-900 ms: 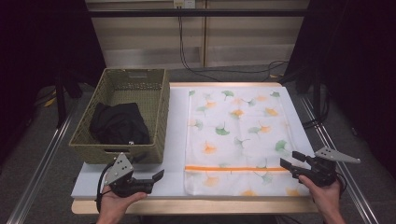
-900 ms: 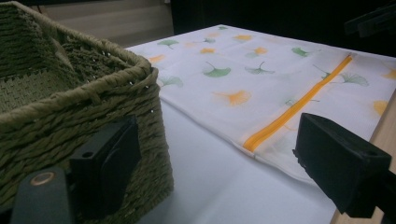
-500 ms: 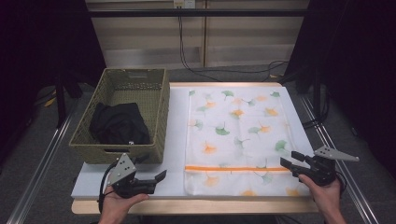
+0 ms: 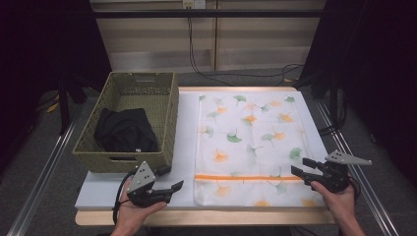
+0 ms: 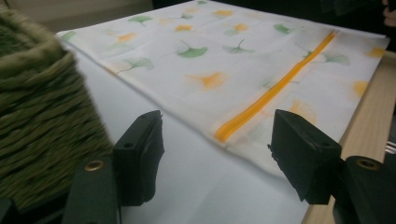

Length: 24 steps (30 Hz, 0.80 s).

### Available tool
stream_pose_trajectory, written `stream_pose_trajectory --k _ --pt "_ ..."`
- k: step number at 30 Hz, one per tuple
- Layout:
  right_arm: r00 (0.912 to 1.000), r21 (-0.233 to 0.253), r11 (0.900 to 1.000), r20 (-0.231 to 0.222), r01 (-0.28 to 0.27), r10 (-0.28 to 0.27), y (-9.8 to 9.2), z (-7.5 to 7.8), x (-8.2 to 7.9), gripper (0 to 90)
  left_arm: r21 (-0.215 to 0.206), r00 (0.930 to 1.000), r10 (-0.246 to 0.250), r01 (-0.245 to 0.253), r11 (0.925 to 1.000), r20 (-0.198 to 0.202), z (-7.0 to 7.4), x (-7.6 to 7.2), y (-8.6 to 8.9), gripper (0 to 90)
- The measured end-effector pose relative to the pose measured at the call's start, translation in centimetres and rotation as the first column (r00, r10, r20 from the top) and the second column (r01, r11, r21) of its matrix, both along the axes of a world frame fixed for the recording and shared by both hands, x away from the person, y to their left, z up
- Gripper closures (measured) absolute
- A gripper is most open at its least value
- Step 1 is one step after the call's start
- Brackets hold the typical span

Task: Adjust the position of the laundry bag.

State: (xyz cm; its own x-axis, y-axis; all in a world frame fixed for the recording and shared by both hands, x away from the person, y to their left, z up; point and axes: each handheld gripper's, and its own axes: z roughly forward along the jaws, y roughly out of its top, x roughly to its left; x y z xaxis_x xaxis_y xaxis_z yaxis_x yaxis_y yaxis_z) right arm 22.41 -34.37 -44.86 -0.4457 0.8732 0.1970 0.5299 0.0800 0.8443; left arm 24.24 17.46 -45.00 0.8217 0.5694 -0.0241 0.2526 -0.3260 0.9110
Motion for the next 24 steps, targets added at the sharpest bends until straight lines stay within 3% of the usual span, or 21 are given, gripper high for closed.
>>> stream_pose_trajectory --k 4,6,10,12,13,14,15,17,18,19,24 --pt "0.9999 -0.007 1.000 0.000 0.017 -0.017 -0.2 0.7 0.5 39.3 0.028 0.9991 -0.043 0.043 0.9987 -0.007 0.1 0.5 -2.2 35.1" --pt "0.9987 -0.041 0.998 -0.011 0.050 -0.050 -0.4 1.2 1.0 39.5 0.026 0.9977 -0.064 0.064 0.9976 -0.025 0.1 1.0 -2.9 35.1" --pt "0.9961 -0.064 0.995 -0.038 0.077 -0.079 -1.2 1.6 2.5 42.6 0.059 0.9969 -0.071 0.073 0.9955 -0.034 0.3 2.2 -3.6 37.8" --pt "0.9957 -0.074 0.994 -0.039 0.081 -0.084 -1.4 1.6 2.9 42.7 0.042 0.9963 -0.076 0.078 0.9960 -0.040 0.1 2.4 -3.7 39.8" --pt "0.9927 -0.101 0.989 -0.044 0.107 -0.112 -1.9 1.5 3.8 42.7 0.064 0.9952 -0.086 0.089 0.9940 -0.048 -0.3 2.8 -4.2 41.0" --pt "0.9915 -0.097 0.989 -0.051 0.114 -0.119 -2.1 1.4 4.1 42.7 0.064 0.9952 -0.086 0.089 0.9940 -0.048 -0.3 2.8 -4.2 41.2" --pt "0.9897 -0.104 0.986 -0.052 0.127 -0.133 -2.3 1.1 4.4 42.7 0.095 0.9953 -0.077 0.082 0.9921 -0.059 -1.0 3.1 -4.7 42.9" --pt "0.9873 -0.080 0.986 -0.048 0.148 -0.152 -2.6 0.2 4.5 42.7 0.068 0.9906 -0.084 0.092 0.9934 -0.108 -1.7 3.3 -5.2 45.1" --pt "0.9867 -0.077 0.987 -0.073 0.140 -0.146 -2.6 -0.3 4.5 42.7 0.095 0.9893 -0.093 0.104 0.9900 -0.113 -1.7 3.3 -5.3 44.7" --pt "0.9857 -0.110 0.985 -0.092 0.131 -0.141 -2.6 -0.7 4.5 42.7 0.092 0.9881 -0.104 0.115 0.9891 -0.113 -1.9 3.2 -5.3 44.8" --pt "0.9778 -0.137 0.976 -0.102 0.168 -0.183 -3.8 -1.8 4.4 42.9 0.127 0.9839 -0.116 0.133 0.9829 -0.136 -2.5 3.1 -5.7 43.7"
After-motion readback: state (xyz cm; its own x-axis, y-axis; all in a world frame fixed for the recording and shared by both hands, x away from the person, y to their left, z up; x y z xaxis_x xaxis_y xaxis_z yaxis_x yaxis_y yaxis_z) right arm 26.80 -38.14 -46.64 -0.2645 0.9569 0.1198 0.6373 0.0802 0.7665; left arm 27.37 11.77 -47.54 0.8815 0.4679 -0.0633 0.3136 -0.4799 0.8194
